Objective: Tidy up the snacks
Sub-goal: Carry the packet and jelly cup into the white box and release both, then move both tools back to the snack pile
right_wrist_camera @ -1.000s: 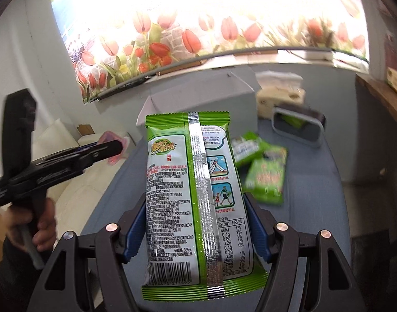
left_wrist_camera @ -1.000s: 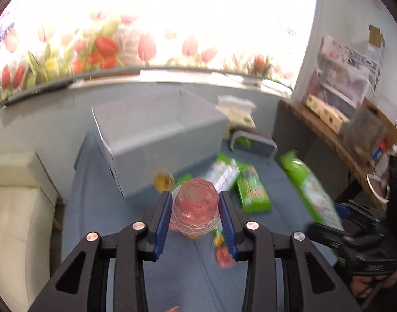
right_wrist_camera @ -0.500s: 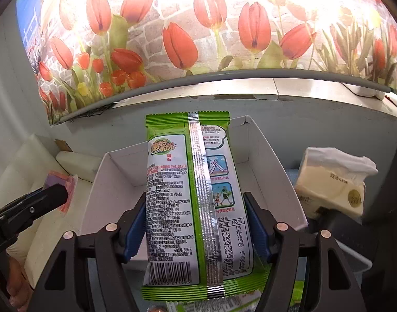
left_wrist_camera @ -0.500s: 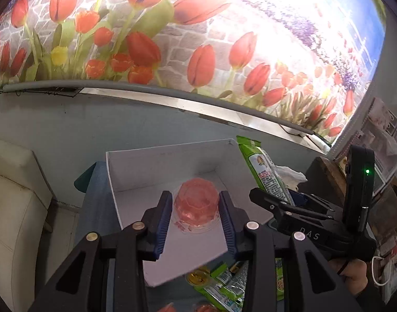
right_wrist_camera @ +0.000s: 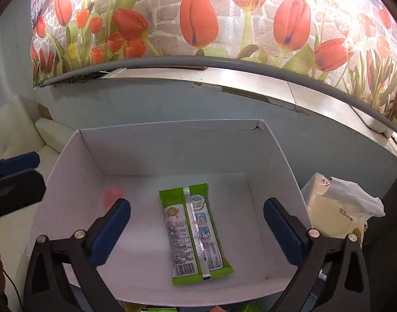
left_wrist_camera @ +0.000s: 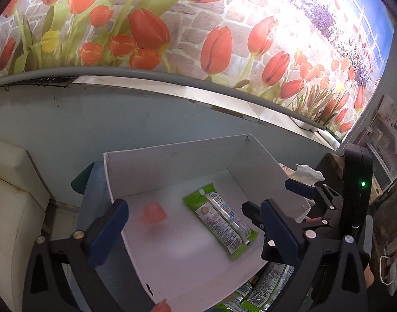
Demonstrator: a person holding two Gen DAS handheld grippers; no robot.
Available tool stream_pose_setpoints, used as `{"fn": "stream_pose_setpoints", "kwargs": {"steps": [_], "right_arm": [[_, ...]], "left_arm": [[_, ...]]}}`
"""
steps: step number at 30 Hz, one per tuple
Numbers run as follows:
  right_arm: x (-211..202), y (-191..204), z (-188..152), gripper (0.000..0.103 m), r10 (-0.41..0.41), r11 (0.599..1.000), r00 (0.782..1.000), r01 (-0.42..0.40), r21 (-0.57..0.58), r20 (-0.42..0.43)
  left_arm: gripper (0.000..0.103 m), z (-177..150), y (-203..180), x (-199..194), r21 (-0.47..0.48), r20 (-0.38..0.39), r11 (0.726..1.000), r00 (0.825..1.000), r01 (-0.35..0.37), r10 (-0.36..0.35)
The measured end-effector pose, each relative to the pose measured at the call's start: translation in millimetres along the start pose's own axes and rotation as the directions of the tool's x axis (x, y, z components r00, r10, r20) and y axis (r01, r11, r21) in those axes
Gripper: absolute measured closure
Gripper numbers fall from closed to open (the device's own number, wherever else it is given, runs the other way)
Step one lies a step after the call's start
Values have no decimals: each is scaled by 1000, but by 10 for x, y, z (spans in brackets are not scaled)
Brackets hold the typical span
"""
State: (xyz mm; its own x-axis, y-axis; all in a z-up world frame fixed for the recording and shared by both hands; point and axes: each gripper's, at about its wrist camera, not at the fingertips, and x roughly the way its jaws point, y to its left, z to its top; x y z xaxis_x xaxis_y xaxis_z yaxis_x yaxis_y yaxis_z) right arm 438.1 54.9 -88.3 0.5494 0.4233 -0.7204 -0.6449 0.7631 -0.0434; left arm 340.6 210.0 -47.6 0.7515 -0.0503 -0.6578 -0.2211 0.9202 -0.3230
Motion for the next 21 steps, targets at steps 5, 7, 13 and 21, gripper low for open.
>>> {"fn": "stream_pose_setpoints", "kwargs": {"steps": [5, 7, 13, 21], "right_arm": [[-71, -102, -80, 0, -29, 999, 1000, 29, 16, 8], [-107, -108, -90, 0, -37, 999, 999, 37, 15, 10], [-452, -77, -198, 0, -10, 999, 995, 7, 35, 96], [-1412, 8, -856, 0, 72, 996, 988, -79, 49, 139]], "left_arm": [[0, -48, -52, -129, 41, 28, 998, 998, -51, 50], [0, -52, -65, -208, 49, 46, 996, 997, -70, 68], [0, -186, -187, -530, 88, 76, 989, 991, -118, 111], [0, -925, -514, -1334, 156, 67, 985, 995, -78, 68]]}}
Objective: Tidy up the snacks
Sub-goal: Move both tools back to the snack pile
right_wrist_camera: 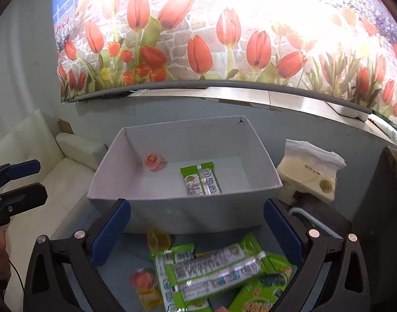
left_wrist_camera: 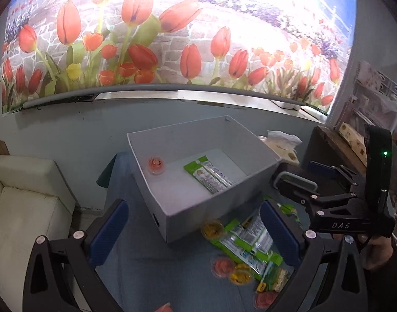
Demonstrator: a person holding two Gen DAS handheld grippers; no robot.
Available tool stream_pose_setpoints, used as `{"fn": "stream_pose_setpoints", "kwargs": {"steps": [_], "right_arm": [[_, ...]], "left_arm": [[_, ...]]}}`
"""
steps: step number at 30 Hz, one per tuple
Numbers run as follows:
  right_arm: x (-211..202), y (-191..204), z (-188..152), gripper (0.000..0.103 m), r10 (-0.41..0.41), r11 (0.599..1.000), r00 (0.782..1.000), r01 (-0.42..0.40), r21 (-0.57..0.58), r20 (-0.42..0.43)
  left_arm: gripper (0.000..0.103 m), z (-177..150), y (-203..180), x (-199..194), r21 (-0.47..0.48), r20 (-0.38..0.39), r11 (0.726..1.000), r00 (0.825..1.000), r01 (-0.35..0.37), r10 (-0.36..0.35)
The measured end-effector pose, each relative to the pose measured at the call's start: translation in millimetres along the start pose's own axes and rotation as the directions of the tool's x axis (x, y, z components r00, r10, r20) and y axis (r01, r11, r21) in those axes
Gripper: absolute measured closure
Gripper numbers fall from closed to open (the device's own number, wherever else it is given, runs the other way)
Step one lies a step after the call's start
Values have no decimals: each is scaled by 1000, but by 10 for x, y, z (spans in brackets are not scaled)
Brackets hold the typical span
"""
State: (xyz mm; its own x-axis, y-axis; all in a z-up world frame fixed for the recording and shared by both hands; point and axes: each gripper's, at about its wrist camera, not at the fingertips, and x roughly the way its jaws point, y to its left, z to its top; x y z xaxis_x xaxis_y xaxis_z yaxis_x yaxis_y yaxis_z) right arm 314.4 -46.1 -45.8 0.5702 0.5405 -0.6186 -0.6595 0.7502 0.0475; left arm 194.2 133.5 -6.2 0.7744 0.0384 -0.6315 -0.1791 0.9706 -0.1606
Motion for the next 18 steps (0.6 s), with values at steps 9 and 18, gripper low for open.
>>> {"fn": "stream_pose_setpoints", "kwargs": {"steps": [9, 18], "right_arm": [[-833, -173, -1281, 0, -78, 995, 997, 80, 67, -21], [-532, -190, -2090, 0, -58, 996, 983, 69, 60, -176]], "left_arm": [[0, -1013, -349, -885, -46, 8, 999, 1000, 7, -6], [0, -1803, -613, -1263, -18, -104, 999, 994, 29, -30]]}}
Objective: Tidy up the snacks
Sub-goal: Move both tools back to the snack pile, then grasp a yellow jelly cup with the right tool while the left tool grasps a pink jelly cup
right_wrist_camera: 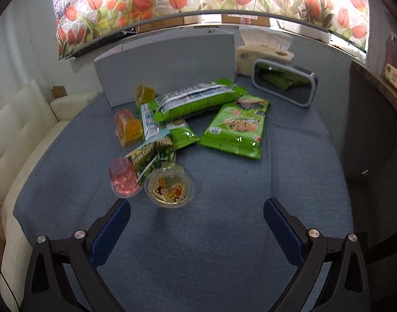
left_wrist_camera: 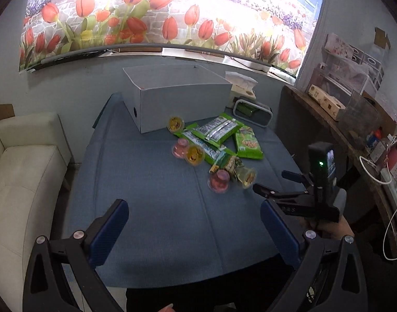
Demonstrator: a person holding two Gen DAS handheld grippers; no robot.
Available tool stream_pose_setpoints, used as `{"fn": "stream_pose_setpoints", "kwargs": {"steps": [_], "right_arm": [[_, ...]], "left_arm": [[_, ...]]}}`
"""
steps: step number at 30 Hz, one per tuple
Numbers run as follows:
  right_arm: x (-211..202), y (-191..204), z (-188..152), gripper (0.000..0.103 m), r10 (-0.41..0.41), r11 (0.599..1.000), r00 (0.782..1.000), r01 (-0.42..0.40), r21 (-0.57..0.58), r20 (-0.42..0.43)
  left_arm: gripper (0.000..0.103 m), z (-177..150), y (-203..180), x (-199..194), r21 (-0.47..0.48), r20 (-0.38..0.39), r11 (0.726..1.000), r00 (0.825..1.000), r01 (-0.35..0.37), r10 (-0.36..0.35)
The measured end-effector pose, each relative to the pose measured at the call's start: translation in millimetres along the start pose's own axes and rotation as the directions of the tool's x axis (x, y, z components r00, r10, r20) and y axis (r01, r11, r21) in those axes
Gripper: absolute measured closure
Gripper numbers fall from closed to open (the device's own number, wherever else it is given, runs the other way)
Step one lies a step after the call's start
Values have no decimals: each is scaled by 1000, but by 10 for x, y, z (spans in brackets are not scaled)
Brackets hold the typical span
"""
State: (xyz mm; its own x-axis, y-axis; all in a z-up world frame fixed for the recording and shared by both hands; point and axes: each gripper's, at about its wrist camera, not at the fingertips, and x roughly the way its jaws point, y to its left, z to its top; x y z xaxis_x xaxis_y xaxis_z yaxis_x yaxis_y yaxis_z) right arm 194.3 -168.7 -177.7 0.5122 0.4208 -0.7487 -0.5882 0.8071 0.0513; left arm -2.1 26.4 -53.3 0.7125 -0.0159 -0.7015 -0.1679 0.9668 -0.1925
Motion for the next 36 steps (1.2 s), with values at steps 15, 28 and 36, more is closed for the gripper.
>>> {"fn": "stream_pose_setpoints", "kwargs": {"steps": [15, 28, 36], "right_arm": [[346, 231, 74, 52, 15, 998, 999, -18, -62, -50], [-293, -20, -277, 52, 83, 996, 996, -83, 28, -9], [-777, -144, -566, 52, 106, 989, 994, -108, 97, 28]], "left_arm": [[0, -241, -82, -42, 23, -28, 999, 999, -28, 28], [0, -6, -355, 796, 111, -49, 993, 997, -46, 51], [0, 177, -537, 1652, 119, -120, 993, 993, 5, 9]]}}
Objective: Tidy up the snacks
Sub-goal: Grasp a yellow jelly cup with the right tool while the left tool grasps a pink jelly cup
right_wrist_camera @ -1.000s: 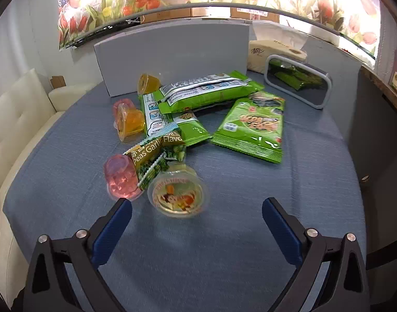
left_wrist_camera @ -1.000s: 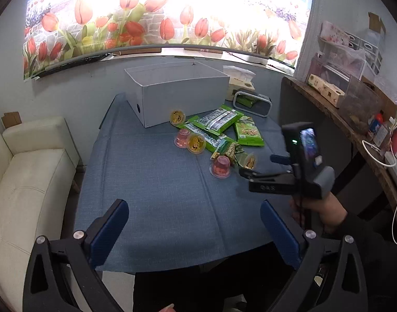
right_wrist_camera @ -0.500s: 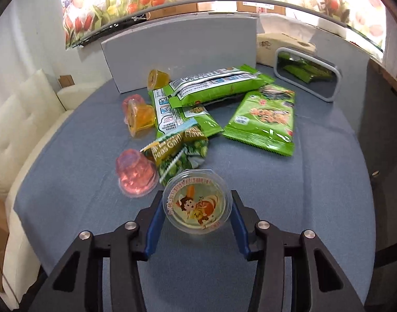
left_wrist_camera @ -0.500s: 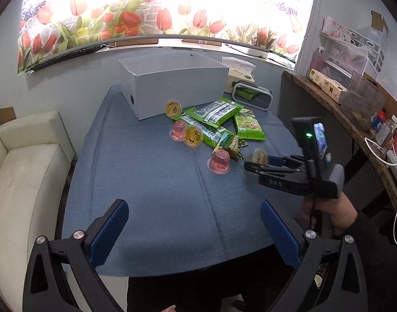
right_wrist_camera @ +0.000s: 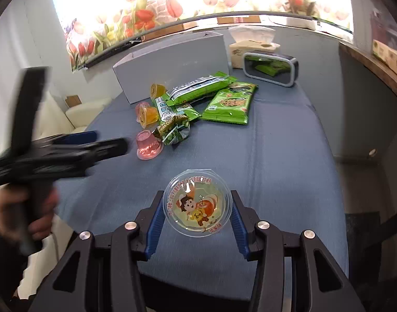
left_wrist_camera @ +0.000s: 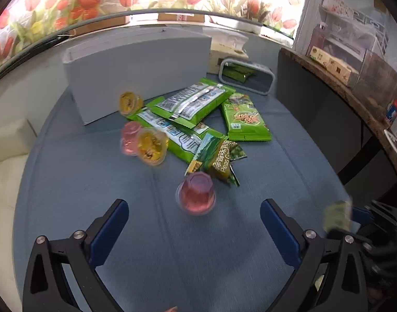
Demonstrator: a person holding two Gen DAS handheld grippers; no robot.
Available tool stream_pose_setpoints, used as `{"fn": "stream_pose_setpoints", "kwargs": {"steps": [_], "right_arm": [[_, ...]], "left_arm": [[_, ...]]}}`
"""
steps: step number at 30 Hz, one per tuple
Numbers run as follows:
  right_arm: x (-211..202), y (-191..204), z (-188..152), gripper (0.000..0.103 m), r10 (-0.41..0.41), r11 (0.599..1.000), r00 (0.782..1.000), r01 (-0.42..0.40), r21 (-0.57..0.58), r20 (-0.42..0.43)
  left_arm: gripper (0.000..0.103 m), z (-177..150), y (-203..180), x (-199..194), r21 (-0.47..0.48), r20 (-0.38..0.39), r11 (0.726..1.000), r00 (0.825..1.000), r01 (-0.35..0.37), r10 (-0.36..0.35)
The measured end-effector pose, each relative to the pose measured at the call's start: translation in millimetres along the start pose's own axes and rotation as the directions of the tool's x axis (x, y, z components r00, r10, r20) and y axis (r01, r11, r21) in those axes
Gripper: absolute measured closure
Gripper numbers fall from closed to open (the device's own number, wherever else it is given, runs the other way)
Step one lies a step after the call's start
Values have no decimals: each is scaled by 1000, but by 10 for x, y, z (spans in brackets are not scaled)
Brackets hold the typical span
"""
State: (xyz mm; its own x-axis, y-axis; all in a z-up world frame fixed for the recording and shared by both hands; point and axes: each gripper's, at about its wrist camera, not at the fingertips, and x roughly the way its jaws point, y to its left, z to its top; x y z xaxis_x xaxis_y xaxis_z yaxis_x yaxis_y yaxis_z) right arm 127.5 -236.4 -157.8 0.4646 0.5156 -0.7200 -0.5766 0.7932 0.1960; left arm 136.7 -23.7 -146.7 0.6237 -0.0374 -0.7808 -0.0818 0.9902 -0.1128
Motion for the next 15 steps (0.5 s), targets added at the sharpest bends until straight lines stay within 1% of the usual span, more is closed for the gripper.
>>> {"fn": "stream_pose_setpoints", "kwargs": {"steps": [2, 4, 7, 8, 9, 10, 11, 15], "right_arm": [[-62, -12, -45, 52, 12, 1000, 1000, -12, 15, 4], [-114, -22, -73, 52, 18, 1000, 1000, -18, 23, 7], [-174, -46, -109, 52, 27, 999, 999, -27, 36, 18], [-180, -54, -113, 52, 30, 999, 999, -31, 42, 19], [-176, -64, -113, 52, 32, 998, 999, -33, 44, 18], [-175, -68, -113, 52, 32, 998, 999, -33, 45, 19], [-172, -69, -115, 52, 33, 998, 999, -33, 46, 19], [-147, -67, -116, 52, 43, 998, 999, -43, 44, 9]], "left_arm": [[1, 46, -42, 170, 24, -11, 1000, 1000, -17, 17], [8, 59, -58, 296, 33, -29, 999, 999, -21, 22], [26, 60, -62, 473, 53, -59, 997, 997, -52, 55], [38, 51, -61, 519, 57, -75, 997, 995, -54, 58], [41, 46, -63, 531, 63, -72, 996, 995, -64, 68], [44, 41, -63, 525, 60, -67, 997, 996, -51, 55], [55, 36, -62, 521, 57, -69, 998, 997, -34, 38], [56, 31, -41, 539, 58, -65, 998, 998, -18, 22]]}}
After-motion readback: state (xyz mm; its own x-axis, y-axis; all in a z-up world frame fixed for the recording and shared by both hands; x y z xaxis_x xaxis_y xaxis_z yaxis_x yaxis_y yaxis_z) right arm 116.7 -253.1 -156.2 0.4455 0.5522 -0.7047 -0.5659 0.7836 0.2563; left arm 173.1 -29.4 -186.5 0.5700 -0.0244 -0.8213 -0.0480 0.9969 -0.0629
